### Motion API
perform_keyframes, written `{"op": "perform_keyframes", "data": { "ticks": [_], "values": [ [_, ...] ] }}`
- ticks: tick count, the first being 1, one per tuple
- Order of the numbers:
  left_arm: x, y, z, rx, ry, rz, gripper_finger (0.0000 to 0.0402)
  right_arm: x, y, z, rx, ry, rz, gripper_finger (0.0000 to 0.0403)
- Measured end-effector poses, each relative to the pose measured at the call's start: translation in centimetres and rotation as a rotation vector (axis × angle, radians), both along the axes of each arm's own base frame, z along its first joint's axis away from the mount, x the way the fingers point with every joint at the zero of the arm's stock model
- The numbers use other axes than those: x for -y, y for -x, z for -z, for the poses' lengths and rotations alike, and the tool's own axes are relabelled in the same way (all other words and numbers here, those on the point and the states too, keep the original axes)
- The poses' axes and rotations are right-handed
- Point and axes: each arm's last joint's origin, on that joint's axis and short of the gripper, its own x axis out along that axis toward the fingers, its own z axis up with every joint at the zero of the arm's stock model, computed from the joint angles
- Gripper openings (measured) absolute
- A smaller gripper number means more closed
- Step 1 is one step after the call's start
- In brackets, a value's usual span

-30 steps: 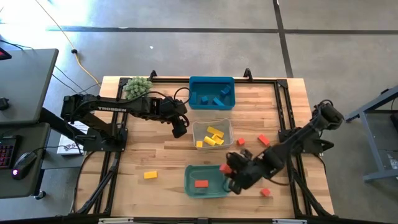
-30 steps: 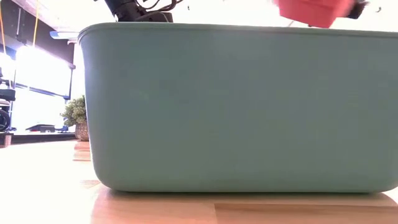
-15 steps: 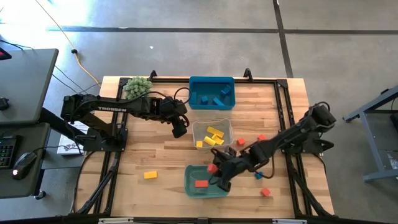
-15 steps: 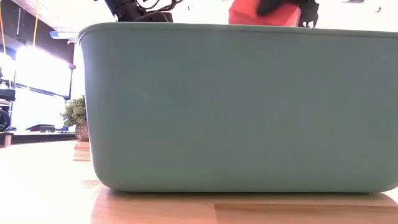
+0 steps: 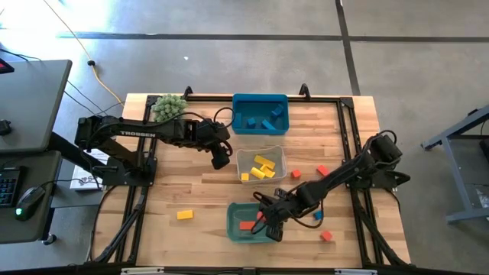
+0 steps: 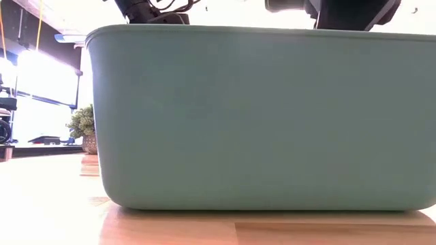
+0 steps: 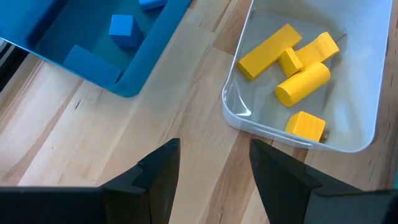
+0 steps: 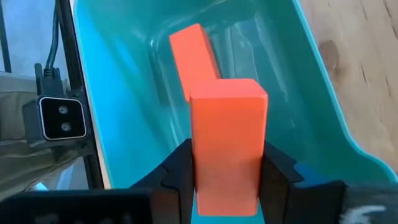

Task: Sort & place blocks by color
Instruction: Put the orange block into the green bin

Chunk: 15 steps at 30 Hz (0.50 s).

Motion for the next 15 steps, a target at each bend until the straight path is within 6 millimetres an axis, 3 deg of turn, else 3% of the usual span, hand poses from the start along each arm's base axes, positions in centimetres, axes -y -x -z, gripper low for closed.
{"op": "perform_keyframes", "data": {
  "ticks": [8,15],
  "values": [
    [0.0,0.0,0.0,0.0,0.0,0.0,0.0184,0.01,-0.01,0.0,0.002,0.003,0.005,0.0103],
    [0.0,0.02,0.01,-0.003,0.001,0.0,0.0184,0.01,-0.01,0.0,0.002,0.004,0.004,0.0203]
  ]
}}
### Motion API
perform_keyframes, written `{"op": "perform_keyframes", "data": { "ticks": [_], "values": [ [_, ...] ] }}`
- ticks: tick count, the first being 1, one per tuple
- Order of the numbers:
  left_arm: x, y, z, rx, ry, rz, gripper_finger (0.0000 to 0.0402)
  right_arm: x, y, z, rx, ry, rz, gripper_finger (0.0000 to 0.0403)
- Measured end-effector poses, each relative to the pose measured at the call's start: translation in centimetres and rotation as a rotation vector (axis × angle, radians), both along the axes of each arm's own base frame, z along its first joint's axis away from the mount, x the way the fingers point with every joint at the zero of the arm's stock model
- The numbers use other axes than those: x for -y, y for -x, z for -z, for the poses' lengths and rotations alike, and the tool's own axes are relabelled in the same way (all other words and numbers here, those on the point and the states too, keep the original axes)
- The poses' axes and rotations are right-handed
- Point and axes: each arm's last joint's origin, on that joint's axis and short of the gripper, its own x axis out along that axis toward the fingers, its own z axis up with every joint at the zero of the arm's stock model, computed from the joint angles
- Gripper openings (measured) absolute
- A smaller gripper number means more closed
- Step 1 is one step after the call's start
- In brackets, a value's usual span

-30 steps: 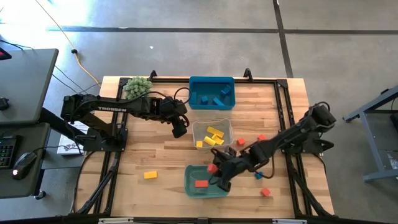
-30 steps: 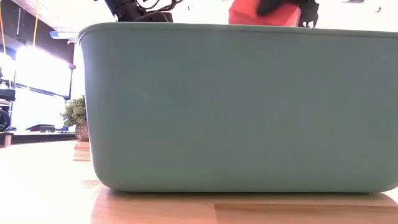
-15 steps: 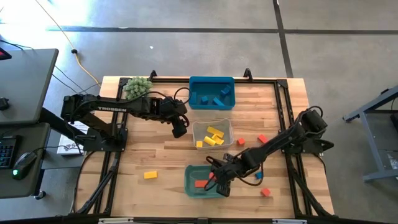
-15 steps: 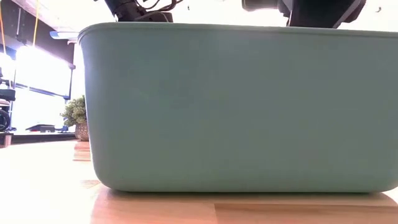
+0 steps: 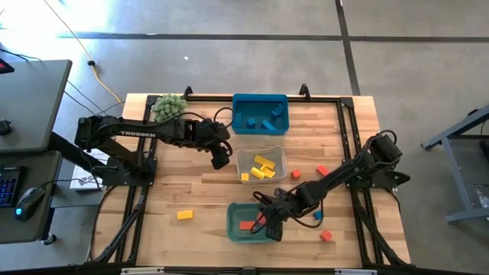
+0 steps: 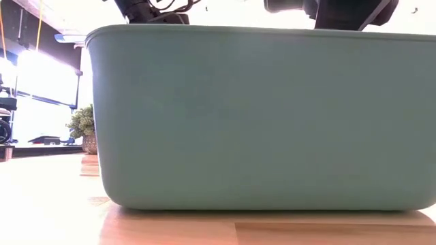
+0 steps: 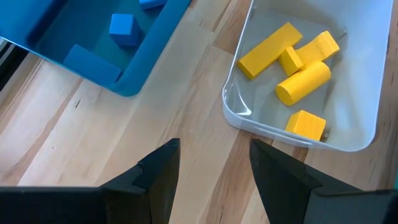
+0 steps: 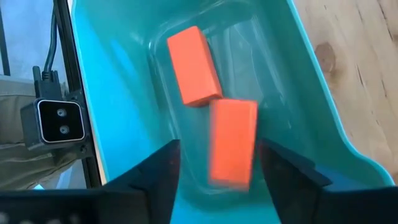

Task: Sort & place blocks by color
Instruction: Put the orange block into the green bin, then put the yellow block into the white bin

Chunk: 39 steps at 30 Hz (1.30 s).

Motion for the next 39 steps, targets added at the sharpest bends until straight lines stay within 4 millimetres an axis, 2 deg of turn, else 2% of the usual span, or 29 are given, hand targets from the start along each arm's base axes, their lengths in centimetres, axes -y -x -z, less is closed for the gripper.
{"op": "perform_keyframes", "data": {
  "ticks": [3,6,15,24,30,35,39],
  "values": [
    [0.1,0.1,0.1,-0.011,0.021,0.011,0.0184,0.1,0.0,0.0,0.0,0.0,0.002,0.0228],
    [0.5,0.5,0.1,-0.036,0.06,0.039,0.0184,0.2,-0.1,0.0,0.0,0.0,0.005,0.0234],
    [4.0,3.6,-1.7,-0.135,0.081,0.148,0.0184,1.3,0.9,-1.3,-0.004,0.093,0.037,0.0214],
    [7.7,6.8,-3.0,-0.209,0.141,0.184,0.0184,4.1,1.6,-4.3,0.052,0.154,0.085,0.0196],
    [9.6,8.1,-3.1,-0.262,0.2,0.219,0.0184,6.4,1.9,-6.0,0.082,0.167,0.131,0.0196],
    [11.1,8.6,-3.0,-0.299,0.277,0.267,0.0186,8.3,2.5,-7.4,0.098,0.163,0.182,0.0196],
    [12.0,9.1,-1.7,-0.347,0.276,0.28,0.02,9.5,2.9,-8.4,0.127,0.175,0.202,0.0196]
  ]
}}
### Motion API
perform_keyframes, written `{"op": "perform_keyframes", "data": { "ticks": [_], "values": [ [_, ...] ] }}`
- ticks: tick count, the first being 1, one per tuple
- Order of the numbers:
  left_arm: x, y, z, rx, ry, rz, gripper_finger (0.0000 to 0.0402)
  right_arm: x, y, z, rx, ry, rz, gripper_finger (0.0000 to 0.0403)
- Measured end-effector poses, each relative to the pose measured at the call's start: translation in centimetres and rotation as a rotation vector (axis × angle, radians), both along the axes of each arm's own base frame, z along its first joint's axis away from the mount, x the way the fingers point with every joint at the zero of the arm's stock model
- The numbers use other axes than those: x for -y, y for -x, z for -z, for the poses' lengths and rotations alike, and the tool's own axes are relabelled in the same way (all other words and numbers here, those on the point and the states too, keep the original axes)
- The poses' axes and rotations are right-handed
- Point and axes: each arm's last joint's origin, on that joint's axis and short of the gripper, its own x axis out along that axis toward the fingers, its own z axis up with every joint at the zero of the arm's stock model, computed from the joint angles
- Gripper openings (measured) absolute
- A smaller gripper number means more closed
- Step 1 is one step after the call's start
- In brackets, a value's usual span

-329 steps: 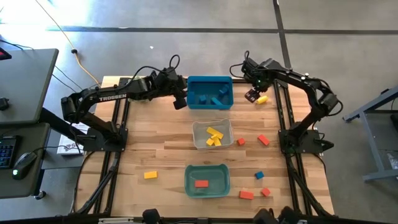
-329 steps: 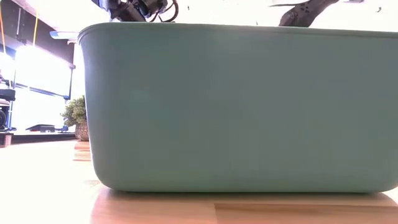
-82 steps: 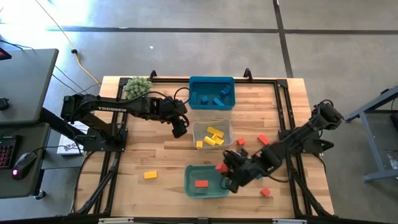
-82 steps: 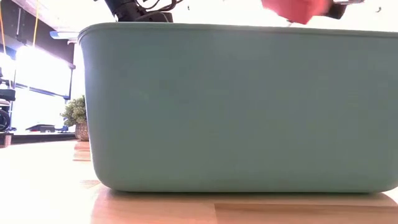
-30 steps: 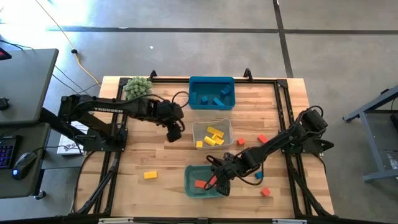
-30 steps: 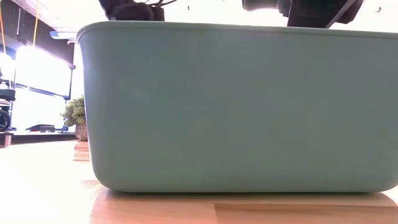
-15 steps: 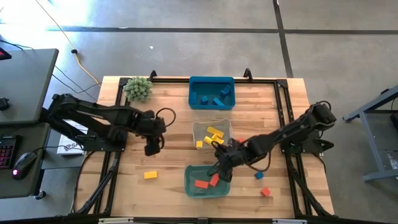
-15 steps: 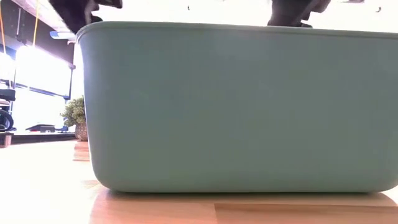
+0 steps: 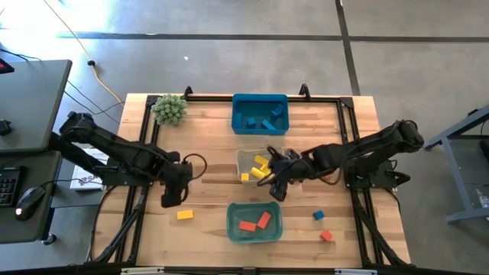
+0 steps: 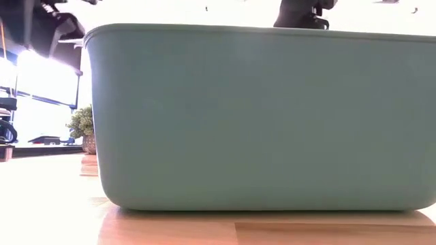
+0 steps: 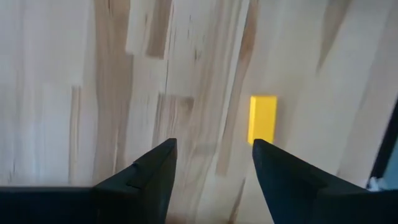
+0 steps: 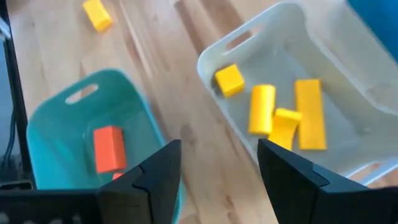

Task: Sort & place blocks by color
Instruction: Put the yellow block into the white bin

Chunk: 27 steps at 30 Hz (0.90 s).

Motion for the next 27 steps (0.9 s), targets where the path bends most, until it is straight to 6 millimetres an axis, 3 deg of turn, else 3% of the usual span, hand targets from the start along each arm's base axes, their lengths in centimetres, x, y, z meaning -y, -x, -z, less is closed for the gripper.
{"op": "perform_keyframes", "data": {
  "ticks": [9,27],
  "values": [
    [1.1,0.9,4.3,-0.058,0.016,-0.009,0.0251,1.8,0.2,-1.0,0.035,0.044,0.026,0.0196],
    [4.9,0.6,8.7,-0.006,0.089,-0.027,0.0247,4.1,-0.1,-0.9,0.014,0.094,0.042,0.0196]
  ]
}}
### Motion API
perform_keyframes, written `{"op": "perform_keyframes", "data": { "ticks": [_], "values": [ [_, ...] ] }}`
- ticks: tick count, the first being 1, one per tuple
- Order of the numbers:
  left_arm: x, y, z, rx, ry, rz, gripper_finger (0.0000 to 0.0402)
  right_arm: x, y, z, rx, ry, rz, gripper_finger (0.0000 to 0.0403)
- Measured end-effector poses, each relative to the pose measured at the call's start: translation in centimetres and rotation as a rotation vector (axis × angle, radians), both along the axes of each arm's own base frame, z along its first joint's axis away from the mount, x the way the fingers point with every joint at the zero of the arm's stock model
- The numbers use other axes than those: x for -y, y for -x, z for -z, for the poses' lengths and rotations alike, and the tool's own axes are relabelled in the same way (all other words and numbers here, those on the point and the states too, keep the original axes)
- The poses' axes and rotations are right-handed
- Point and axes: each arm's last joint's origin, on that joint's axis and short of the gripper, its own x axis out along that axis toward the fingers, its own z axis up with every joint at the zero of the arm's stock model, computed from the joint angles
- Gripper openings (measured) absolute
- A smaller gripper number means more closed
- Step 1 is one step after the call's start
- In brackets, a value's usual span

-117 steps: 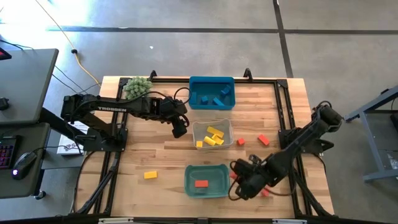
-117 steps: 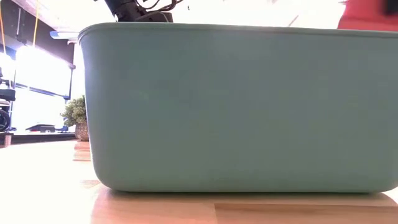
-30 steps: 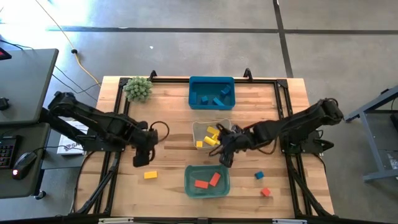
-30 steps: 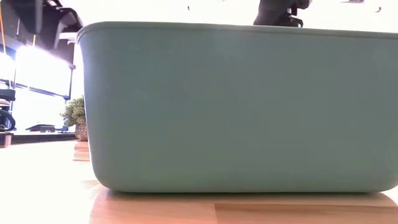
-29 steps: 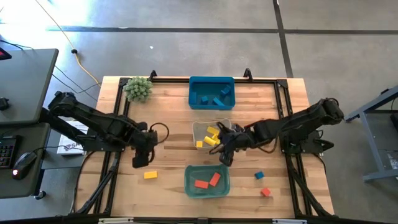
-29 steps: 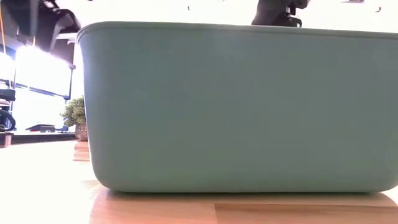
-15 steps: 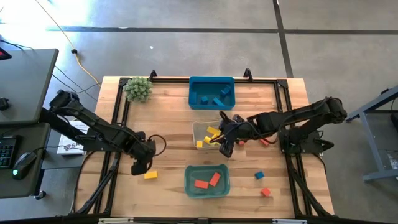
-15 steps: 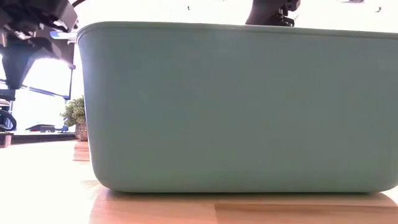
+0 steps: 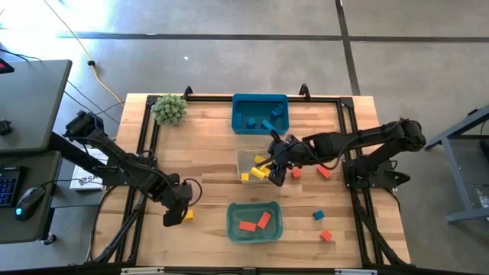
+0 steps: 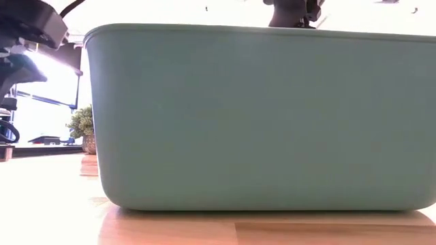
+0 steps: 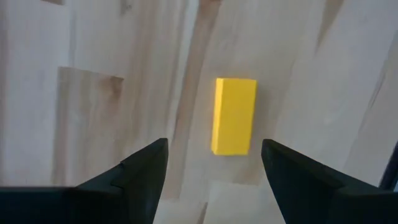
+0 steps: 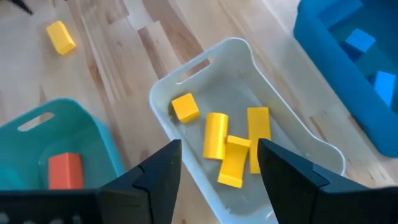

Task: Sort & place blocks by color
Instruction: Put the yellow block into the white bin

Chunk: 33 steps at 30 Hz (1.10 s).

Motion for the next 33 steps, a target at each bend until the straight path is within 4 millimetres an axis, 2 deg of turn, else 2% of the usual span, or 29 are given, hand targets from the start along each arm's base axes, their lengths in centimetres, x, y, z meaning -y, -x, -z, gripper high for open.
{"op": "perform_keyframes", "data": {
  "ticks": [12,27,30,33],
  "values": [
    [2.5,-1.5,3.1,-0.018,-0.003,0.063,0.0247,0.6,0.0,0.1,-0.02,0.007,0.009,0.0196],
    [2.9,-2.3,5.9,-0.09,-0.074,0.087,0.0246,0.6,0.1,0.2,-0.028,-0.006,0.027,0.0196],
    [2.9,-2.3,6.1,-0.095,-0.093,0.085,0.0234,0.6,0.1,0.2,-0.027,-0.009,0.025,0.0196],
    [2.8,-2.3,6.0,-0.088,-0.108,0.092,0.0202,0.6,0.1,0.2,-0.028,-0.01,0.026,0.0196]
  ]
}}
